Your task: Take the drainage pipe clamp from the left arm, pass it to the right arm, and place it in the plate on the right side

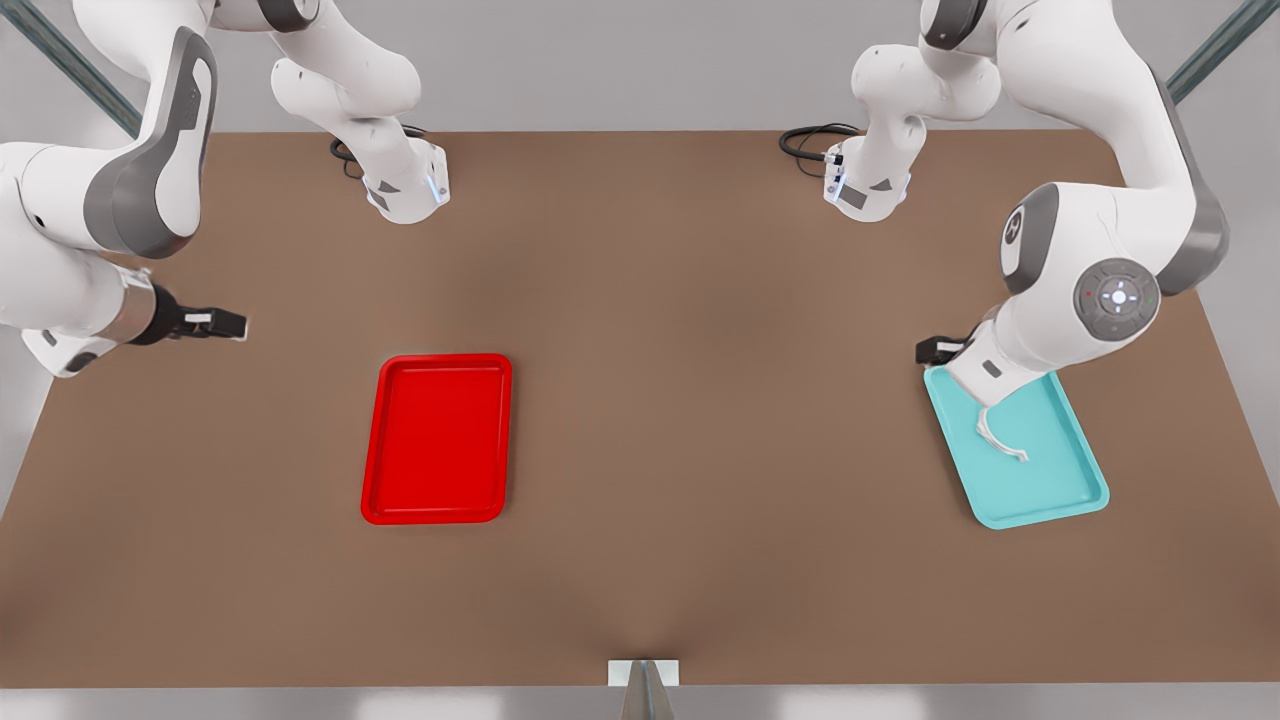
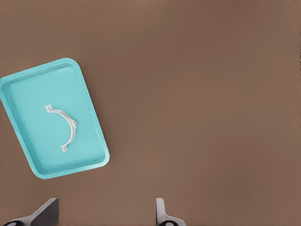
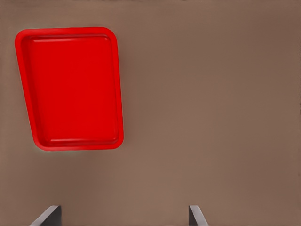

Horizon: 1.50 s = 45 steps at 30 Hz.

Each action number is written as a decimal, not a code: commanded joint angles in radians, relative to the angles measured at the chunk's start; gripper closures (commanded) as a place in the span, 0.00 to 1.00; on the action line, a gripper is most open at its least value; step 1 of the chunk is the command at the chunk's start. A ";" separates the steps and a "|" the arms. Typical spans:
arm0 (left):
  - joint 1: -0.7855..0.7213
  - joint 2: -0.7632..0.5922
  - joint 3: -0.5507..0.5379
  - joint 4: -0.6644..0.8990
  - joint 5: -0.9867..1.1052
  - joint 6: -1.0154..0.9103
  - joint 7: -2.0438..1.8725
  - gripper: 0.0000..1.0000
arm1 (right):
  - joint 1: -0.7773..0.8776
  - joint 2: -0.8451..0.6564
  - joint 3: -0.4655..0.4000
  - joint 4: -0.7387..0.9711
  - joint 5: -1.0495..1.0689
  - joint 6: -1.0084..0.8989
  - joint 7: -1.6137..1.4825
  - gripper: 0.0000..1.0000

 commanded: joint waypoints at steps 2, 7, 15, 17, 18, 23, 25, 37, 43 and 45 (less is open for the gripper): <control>0.003 0.000 0.004 0.000 0.001 0.049 0.009 0.00 | 0.000 -0.001 0.000 0.001 0.000 0.061 -0.035 0.00; 0.195 0.250 0.126 -0.167 -0.009 0.557 -0.002 0.00 | 0.000 0.002 0.000 0.001 0.000 0.060 -0.034 0.00; 0.320 0.434 0.131 -0.375 -0.101 0.983 -0.161 0.00 | 0.002 0.002 0.000 -0.001 0.000 0.058 -0.035 0.00; 0.337 0.425 0.131 -0.428 -0.103 0.995 -0.160 0.00 | 0.002 0.002 0.000 -0.002 0.000 0.058 -0.034 0.00; 0.339 0.393 0.131 -0.467 -0.130 0.995 -0.154 0.00 | 0.002 0.002 0.000 -0.002 0.000 0.058 -0.035 0.00; 0.337 0.348 0.131 -0.534 -0.135 0.995 -0.152 0.00 | 0.002 0.002 0.000 -0.004 0.002 0.057 -0.035 0.00; 0.337 0.351 0.131 -0.539 -0.135 0.998 -0.152 0.00 | 0.000 0.002 0.000 -0.004 0.002 0.055 -0.035 0.00; 0.340 0.351 0.129 -0.551 -0.146 0.988 -0.155 0.52 | 0.002 0.002 0.000 -0.006 0.002 0.055 -0.035 0.00; 0.343 0.342 0.126 -0.546 -0.167 0.991 -0.154 0.79 | 0.002 0.002 0.000 -0.006 0.002 0.053 -0.035 0.00; 0.342 0.339 0.125 -0.546 -0.164 0.991 -0.150 0.79 | 0.002 0.002 0.000 -0.006 0.002 0.053 -0.035 0.00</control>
